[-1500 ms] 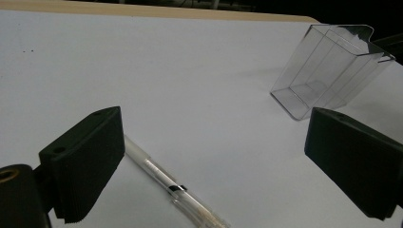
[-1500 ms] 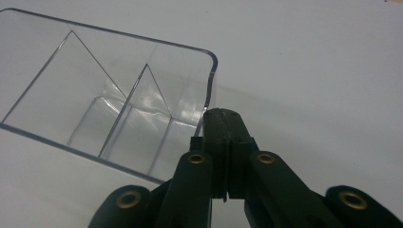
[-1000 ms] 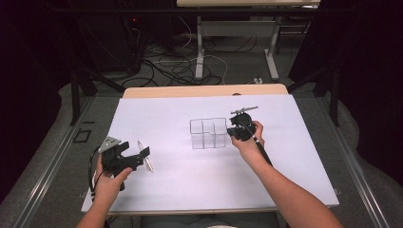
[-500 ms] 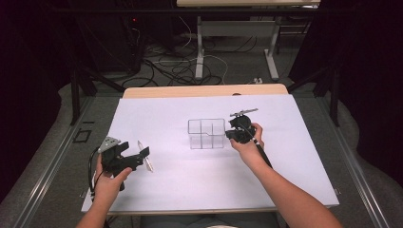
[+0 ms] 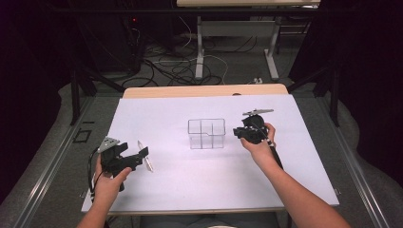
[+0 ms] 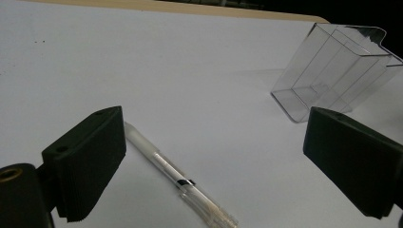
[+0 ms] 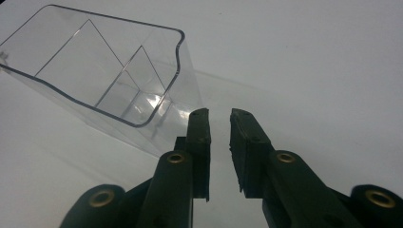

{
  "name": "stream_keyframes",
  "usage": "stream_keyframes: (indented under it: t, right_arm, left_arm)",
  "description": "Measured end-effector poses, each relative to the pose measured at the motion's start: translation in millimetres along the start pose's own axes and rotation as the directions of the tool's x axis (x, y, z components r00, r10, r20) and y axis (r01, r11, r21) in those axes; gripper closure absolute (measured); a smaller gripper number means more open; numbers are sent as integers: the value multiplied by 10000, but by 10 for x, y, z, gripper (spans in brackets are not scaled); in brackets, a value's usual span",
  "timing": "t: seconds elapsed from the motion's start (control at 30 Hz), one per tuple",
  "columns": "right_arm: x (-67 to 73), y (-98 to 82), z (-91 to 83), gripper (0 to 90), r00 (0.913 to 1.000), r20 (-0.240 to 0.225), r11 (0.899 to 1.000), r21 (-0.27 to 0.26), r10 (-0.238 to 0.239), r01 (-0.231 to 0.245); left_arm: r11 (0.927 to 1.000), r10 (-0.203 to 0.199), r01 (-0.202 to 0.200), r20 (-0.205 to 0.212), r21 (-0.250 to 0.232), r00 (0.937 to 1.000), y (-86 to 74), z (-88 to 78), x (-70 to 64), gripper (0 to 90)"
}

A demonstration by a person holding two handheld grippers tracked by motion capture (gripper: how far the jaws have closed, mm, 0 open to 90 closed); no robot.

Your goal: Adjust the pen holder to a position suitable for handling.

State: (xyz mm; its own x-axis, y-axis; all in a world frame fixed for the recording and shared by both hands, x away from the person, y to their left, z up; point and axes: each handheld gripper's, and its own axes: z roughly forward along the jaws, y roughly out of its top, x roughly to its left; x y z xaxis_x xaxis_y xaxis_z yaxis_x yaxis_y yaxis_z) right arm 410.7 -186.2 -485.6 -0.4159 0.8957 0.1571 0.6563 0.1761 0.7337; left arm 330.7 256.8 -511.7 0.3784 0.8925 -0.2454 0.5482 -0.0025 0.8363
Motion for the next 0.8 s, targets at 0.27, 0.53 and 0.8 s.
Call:
stream_keyframes:
  t: [0.27, 0.53, 0.8]
  right_arm:
    - [-108, -37, -155, 660, 9998, -68, 9988, -460, -172, 168]
    - [-271, -116, -305, 559, 10000, -59, 9977, -671, 16, -20]
    - [-430, -246, -434, 459, 9997, 232, 9969, -792, -4, 22]
  left_arm:
    - [9998, -168, 169, -146, 41, 9998, -8, 6, 22, 77]
    - [9996, -269, 271, -257, 72, 9993, -14, 5, 42, 80]
    - [9994, -333, 336, -330, 87, 9989, -19, 8, 52, 86]
